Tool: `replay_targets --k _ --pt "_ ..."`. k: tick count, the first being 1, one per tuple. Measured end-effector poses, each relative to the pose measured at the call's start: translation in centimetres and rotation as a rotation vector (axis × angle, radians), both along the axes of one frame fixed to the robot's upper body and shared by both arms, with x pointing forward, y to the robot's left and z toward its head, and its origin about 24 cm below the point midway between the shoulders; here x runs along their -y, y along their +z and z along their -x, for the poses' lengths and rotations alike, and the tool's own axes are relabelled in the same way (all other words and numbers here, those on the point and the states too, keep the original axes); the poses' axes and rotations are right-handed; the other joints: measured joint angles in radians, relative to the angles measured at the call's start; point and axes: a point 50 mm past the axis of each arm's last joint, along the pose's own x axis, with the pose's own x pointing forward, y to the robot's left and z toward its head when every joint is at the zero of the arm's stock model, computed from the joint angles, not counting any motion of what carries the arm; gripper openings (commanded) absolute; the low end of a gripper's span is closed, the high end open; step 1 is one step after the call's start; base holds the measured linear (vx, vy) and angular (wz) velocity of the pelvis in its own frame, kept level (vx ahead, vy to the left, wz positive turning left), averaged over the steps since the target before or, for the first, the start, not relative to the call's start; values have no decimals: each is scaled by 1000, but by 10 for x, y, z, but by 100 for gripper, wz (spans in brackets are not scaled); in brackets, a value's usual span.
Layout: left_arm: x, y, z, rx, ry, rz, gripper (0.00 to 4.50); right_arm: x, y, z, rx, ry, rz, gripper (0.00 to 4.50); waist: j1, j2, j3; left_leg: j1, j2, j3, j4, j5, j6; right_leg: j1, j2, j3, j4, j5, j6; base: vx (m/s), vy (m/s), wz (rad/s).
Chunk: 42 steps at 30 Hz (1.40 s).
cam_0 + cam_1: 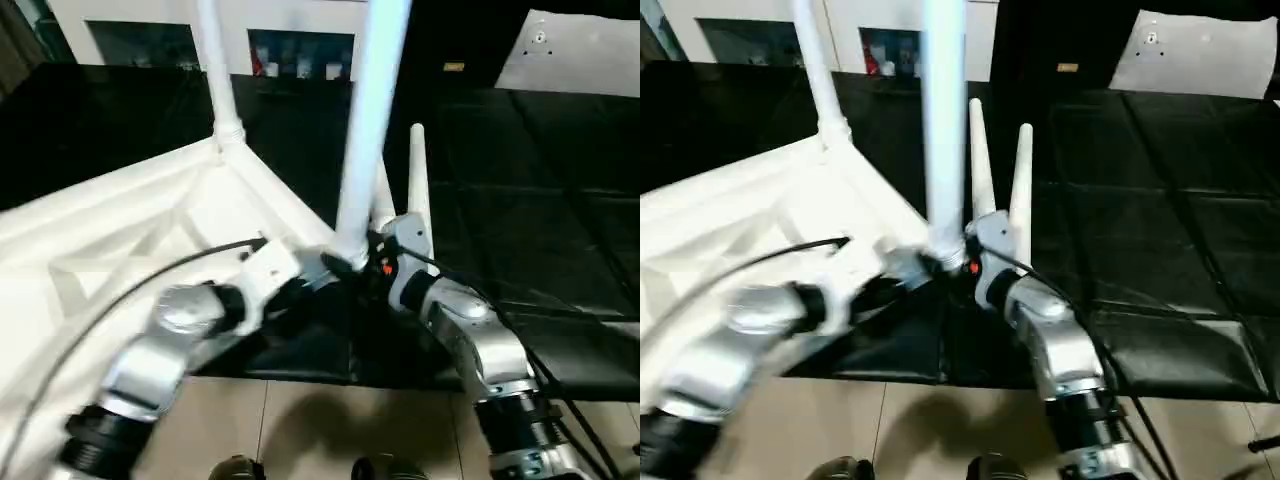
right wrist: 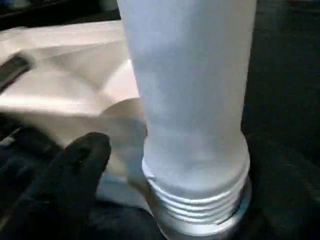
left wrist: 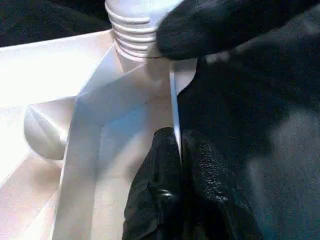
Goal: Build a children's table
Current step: Rotate leg to tighten
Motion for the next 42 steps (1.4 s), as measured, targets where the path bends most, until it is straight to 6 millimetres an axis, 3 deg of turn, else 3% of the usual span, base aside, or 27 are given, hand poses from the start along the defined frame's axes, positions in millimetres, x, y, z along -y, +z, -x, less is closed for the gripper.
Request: replay_targets --k 6,8,14,35,36,40,41,42 --pt "-20 1 3 -68 -178 0 0 7 16 0 40 302 73 448 9 -1 0 0 -2 1 2 0 1 1 -3 0 0 0 0 0 0 0" --pt "-22 2 1 -88 -244 -16 0 9 17 2 26 404 86 448 20 -1 0 -1 -2 1 3 1 2 1 -3 0 0 0 0 0 0 0" --pt "-28 4 -4 -118 -336 -37 0 18 19 2 0 557 133 422 26 -1 0 -1 -2 2 4 1 2 1 -3 0 2 0 0 0 0 0" --pt "-32 2 -11 -116 -426 -35 0 22 18 -5 9 637 181 251 34 -1 0 0 -1 2 4 2 3 2 -4 -1 2 0 0 0 0 0" --pt "-32 2 -11 -117 -425 -35 0 22 18 -5 9 637 179 300 33 -1 0 0 -1 2 4 2 3 2 -4 -1 3 0 0 0 0 0" --pt "-33 1 -11 -115 -424 -33 0 21 15 -4 -18 630 146 315 33 -1 0 1 -1 2 4 2 3 2 -4 -1 3 0 0 0 0 0" --pt "-33 1 -11 -116 -424 -30 0 21 15 -4 -17 629 146 346 33 -1 -1 1 -1 2 4 2 3 3 -4 -1 3 0 0 0 0 0" --pt "-33 1 -11 -116 -424 -29 0 21 14 -3 -13 627 146 346 34 -1 -1 1 -1 2 4 2 3 3 -4 -1 3 0 0 0 0 0"
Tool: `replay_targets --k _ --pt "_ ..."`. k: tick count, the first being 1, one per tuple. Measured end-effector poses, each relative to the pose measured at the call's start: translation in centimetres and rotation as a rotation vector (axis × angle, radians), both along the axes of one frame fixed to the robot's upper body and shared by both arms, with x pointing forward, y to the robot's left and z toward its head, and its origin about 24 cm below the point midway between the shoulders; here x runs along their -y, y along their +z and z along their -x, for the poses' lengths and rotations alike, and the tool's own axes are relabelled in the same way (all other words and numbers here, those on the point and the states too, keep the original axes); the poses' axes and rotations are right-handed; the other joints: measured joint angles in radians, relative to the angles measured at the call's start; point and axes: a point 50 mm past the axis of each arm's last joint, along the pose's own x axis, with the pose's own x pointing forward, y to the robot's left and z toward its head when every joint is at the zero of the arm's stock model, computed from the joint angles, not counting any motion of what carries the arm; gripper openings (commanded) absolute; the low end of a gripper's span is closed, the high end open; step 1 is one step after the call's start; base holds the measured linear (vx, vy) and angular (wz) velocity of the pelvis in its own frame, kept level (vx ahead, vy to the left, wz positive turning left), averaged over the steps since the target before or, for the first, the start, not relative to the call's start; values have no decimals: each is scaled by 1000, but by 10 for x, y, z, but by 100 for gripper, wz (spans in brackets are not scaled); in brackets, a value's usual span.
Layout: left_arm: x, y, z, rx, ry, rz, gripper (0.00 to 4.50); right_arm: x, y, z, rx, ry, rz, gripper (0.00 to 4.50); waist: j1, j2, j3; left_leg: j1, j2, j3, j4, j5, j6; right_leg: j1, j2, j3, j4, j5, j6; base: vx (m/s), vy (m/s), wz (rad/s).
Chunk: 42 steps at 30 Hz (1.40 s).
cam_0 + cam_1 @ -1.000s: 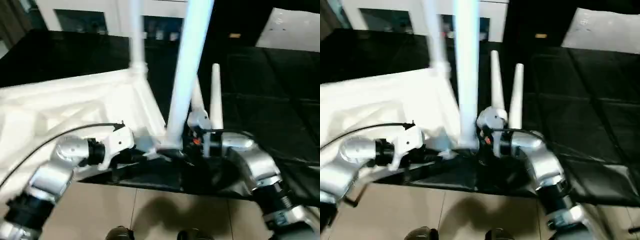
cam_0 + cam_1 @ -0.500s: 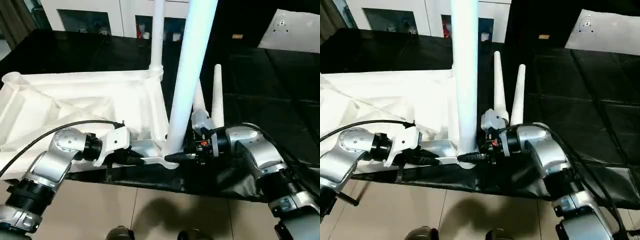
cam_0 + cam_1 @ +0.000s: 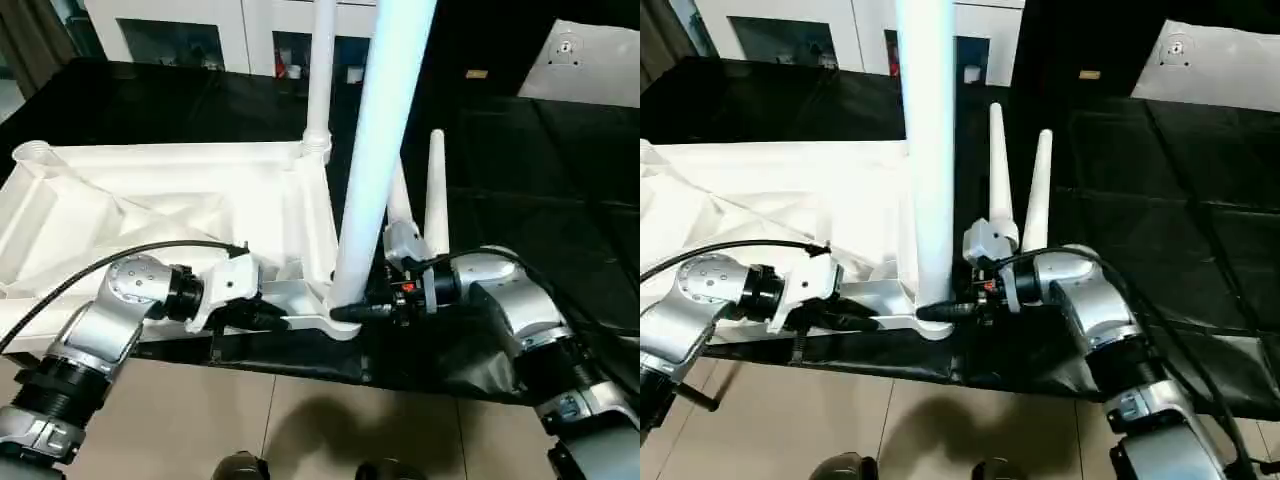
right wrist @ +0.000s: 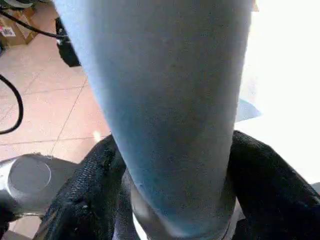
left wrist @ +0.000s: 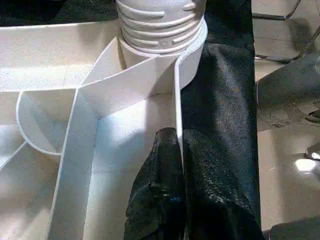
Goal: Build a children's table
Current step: Rotate leg to tighten
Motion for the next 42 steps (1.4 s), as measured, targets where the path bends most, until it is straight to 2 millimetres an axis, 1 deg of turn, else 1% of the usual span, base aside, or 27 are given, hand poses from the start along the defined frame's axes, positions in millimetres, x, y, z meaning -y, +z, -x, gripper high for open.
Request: replay_targets --k 2,4,6,10,12,15,17,27,29,31,37,38,41,42 --pt "0 0 0 1 1 1 0 -1 -2 1 12 -1 1 359 0 0 0 0 0 0 0 0 0 0 0 0 0 0 0 0 0 0" --pt "0 0 0 2 0 3 0 -1 -9 3 15 -22 15 388 1 0 0 0 0 0 0 0 0 0 0 0 0 0 0 0 0 0" --pt "1 0 0 3 -1 4 0 -2 -17 5 9 -42 24 388 2 0 0 -1 0 0 0 0 0 0 0 0 0 0 0 0 0 0" --pt "0 -1 -1 8 2 7 0 -3 -17 4 10 -47 27 388 1 0 0 0 0 0 0 0 0 0 0 0 0 0 -1 0 0 0" --pt "0 -1 -1 9 3 7 0 -3 -17 4 5 -51 21 363 1 0 0 0 0 0 0 -1 -1 0 0 0 0 0 -1 0 0 0" --pt "0 -1 -1 9 2 8 0 -3 -17 3 0 -69 11 351 1 0 0 0 0 0 0 -1 -1 0 0 0 0 1 -1 0 0 0" --pt "0 -1 -1 10 1 8 0 -2 -17 3 -2 -70 2 330 2 0 0 0 0 0 0 -1 -1 0 0 0 0 1 -1 0 0 0" --pt "1 -1 0 15 -10 10 0 0 -18 5 -7 -77 -16 330 8 1 0 -1 0 0 0 0 0 0 0 0 0 1 -1 0 0 0" --pt "0 -1 0 16 -10 11 0 0 -18 5 -12 -78 -23 356 9 1 0 0 0 0 0 0 0 0 0 0 0 1 -1 0 0 0" --pt "0 -1 0 16 -10 10 0 -1 -18 6 -10 -74 -27 368 9 1 0 0 0 0 0 0 0 0 0 0 0 1 -1 0 0 0" --pt "0 -1 0 16 -9 10 0 -3 -17 7 23 -67 -44 368 9 1 0 0 0 0 0 0 -1 0 0 0 1 1 -1 0 0 0" --pt "0 -1 0 16 -9 10 0 -3 -17 7 22 -66 -45 351 9 1 0 0 0 0 0 0 -1 0 0 0 1 1 -1 0 0 0" --pt "0 -2 0 16 -10 10 0 -2 -17 6 20 -71 -48 341 10 1 0 0 0 0 0 0 -1 0 0 0 1 1 -1 0 0 0" --pt "0 -2 0 16 -10 10 0 -2 -16 6 21 -74 -50 330 10 1 0 0 0 0 0 0 -1 0 0 0 1 1 -1 0 0 0"
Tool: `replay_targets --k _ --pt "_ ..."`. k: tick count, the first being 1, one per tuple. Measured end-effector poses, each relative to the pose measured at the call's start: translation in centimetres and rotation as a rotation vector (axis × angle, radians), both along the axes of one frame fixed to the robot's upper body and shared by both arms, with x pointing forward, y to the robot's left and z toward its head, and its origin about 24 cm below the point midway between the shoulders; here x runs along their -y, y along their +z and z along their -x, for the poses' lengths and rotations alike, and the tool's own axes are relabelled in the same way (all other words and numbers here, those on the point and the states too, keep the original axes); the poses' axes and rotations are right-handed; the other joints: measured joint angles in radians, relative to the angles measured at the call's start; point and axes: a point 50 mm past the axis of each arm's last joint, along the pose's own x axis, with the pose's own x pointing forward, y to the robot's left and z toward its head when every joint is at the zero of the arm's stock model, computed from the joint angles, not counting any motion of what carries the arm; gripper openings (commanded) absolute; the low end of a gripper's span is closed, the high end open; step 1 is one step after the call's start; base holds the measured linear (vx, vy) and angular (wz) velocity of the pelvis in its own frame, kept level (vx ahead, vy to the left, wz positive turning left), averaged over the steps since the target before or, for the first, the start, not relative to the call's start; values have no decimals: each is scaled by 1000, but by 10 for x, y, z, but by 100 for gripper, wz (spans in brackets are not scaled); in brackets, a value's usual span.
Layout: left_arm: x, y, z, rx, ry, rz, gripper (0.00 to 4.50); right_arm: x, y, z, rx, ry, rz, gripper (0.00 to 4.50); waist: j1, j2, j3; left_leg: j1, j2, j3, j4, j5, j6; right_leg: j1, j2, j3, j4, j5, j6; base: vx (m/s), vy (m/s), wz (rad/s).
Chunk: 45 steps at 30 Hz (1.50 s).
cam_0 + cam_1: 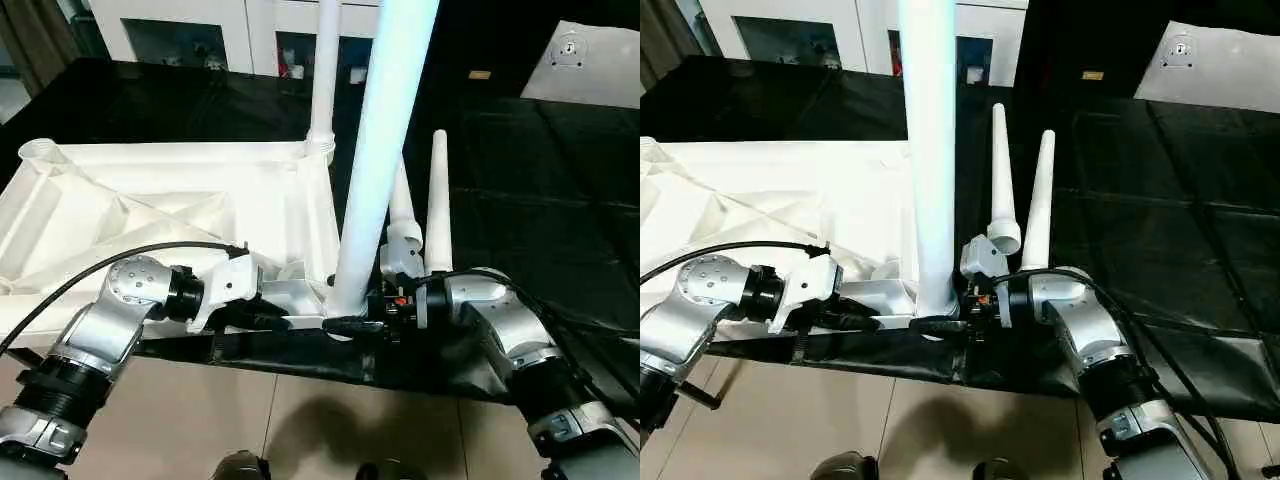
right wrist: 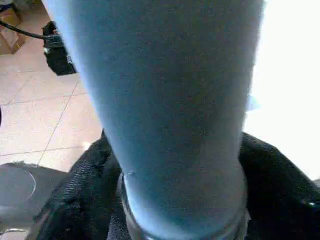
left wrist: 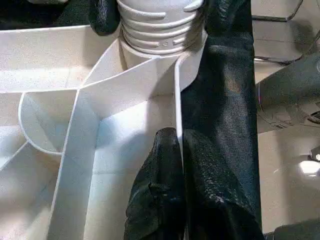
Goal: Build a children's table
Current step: Rotate leg to tighten
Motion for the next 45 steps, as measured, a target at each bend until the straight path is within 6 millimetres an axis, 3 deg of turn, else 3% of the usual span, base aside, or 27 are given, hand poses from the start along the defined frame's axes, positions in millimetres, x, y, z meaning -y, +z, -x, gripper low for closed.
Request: replay_targets --k 6,18,20,25,31,32,34,39,42,45 --pt "0 0 0 -2 0 0 0 1 0 0 0 -4 -4 279 0 0 0 0 0 0 0 0 0 0 0 0 0 0 0 0 0 0" --pt "1 -3 6 -48 67 48 0 -2 -4 8 -67 -53 -44 272 7 1 0 0 0 0 0 0 0 0 0 0 -1 0 0 0 0 0" --pt "1 -5 10 -53 171 77 0 -9 -7 9 -91 -170 -98 272 -3 1 0 1 0 0 0 -1 -2 0 0 1 -1 0 0 0 0 0" --pt "17 -8 12 -64 415 132 0 -23 -9 -3 -91 -480 -144 272 -49 3 -1 1 -1 1 -1 -2 -5 1 0 3 -1 1 -2 0 0 0" --pt "57 -8 8 -62 675 190 0 -33 -1 -21 -61 -793 -118 272 -46 5 -2 1 -2 1 -5 0 -5 0 0 3 -4 1 -1 0 0 0" --pt "64 -7 7 -59 699 198 0 -31 0 -22 -52 -825 -116 328 -42 6 -2 0 -2 1 -5 1 -3 0 0 3 -6 1 -1 0 0 0" --pt "70 -7 7 -44 720 197 0 -30 0 -23 -39 -840 -113 342 -39 7 -2 -1 -2 1 -6 1 0 0 0 3 -8 0 0 0 0 0" --pt "68 -5 3 18 776 165 0 -36 -3 -18 -48 -835 -144 387 -49 6 -2 -2 -2 1 -6 0 2 -1 0 2 -10 0 0 0 0 0" --pt "56 -3 1 64 754 122 0 -42 -4 -12 -30 -753 -148 428 -60 5 -2 -2 0 0 -6 0 2 -1 2 1 -9 0 0 0 0 0" --pt "45 -2 1 85 699 99 0 -42 -4 -9 -6 -665 -133 439 -52 6 -1 -2 1 0 -6 0 2 -2 2 0 -9 0 0 0 0 0"
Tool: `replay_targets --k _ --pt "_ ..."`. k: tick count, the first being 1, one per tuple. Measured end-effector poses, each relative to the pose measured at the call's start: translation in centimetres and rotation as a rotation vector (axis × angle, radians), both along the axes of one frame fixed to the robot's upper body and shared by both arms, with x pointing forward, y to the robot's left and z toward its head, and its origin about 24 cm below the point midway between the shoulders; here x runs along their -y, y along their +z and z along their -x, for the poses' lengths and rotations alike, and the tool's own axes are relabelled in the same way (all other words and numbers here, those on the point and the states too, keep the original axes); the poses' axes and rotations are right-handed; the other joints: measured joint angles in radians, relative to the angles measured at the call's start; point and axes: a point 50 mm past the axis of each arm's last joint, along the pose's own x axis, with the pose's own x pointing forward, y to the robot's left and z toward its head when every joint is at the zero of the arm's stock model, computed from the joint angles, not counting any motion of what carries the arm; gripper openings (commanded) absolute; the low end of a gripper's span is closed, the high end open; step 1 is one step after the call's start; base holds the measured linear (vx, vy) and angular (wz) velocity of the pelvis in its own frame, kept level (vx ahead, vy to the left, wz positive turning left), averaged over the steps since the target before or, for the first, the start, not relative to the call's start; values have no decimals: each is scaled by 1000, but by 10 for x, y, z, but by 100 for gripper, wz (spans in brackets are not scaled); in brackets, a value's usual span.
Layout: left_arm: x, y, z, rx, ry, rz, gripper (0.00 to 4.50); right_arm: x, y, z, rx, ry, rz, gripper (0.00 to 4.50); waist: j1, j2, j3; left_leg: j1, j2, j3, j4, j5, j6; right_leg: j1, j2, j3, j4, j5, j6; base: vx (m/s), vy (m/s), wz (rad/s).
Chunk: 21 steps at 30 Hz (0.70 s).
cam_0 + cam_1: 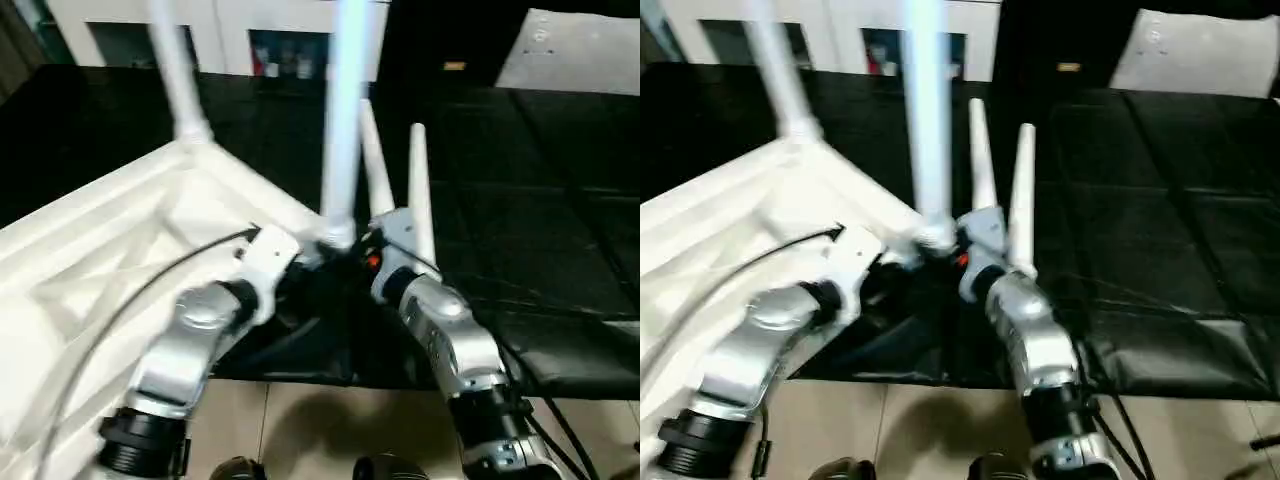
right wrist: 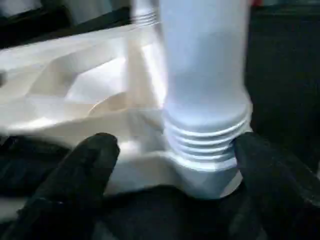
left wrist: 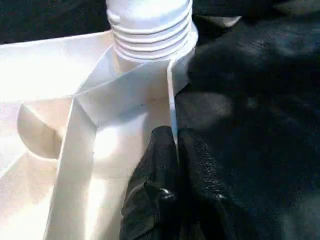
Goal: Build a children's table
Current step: Rotate leg to tighten
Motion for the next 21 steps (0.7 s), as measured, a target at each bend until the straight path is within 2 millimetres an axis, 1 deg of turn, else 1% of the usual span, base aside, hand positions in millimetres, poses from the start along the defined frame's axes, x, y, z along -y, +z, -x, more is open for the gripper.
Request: replay_targets --k 4,6,9,11,13,15,17,19,20,21 --pt "-16 2 1 2 -97 -34 0 11 0 2 21 90 20 445 9 -1 0 -1 0 0 1 0 0 0 -1 0 0 0 0 0 0 0" --pt "-25 2 3 -7 -161 -51 0 18 1 1 35 135 45 445 17 -1 1 -1 -1 0 1 0 0 0 -1 0 1 0 0 0 0 0" --pt "-35 3 5 -30 -269 -61 0 27 7 -2 72 218 94 445 29 -1 1 -1 -1 0 3 0 0 1 -2 0 1 0 0 0 0 0" --pt "-38 3 8 -56 -343 -53 0 31 13 -3 95 277 126 445 34 -1 1 -1 -2 1 3 0 0 1 -3 0 1 0 0 0 0 0" --pt "-39 3 10 -74 -402 -53 0 33 14 -3 101 324 143 445 34 -2 0 -1 -2 1 4 0 0 1 -3 1 1 0 0 0 0 0" --pt "-39 3 9 -88 -459 -55 0 35 11 0 81 377 156 445 34 -2 0 -1 -2 1 4 0 0 1 -3 1 2 0 0 0 0 0" --pt "-42 4 7 -108 -518 -59 0 40 8 5 55 478 195 445 34 -2 0 -1 -2 1 5 0 0 1 -3 0 3 0 0 0 0 0" --pt "-44 4 4 -113 -542 -66 0 43 7 8 39 540 213 445 34 -2 0 -1 -1 1 5 0 0 1 -3 0 5 0 0 0 0 0" --pt "-45 4 3 -114 -554 -69 0 44 7 9 32 566 217 427 34 -2 0 0 -1 1 6 0 0 1 -3 0 6 0 0 0 0 0" --pt "-46 4 2 -114 -564 -70 0 45 7 9 30 580 222 427 34 -2 0 0 -1 1 6 0 0 1 -3 0 6 0 0 0 0 0"
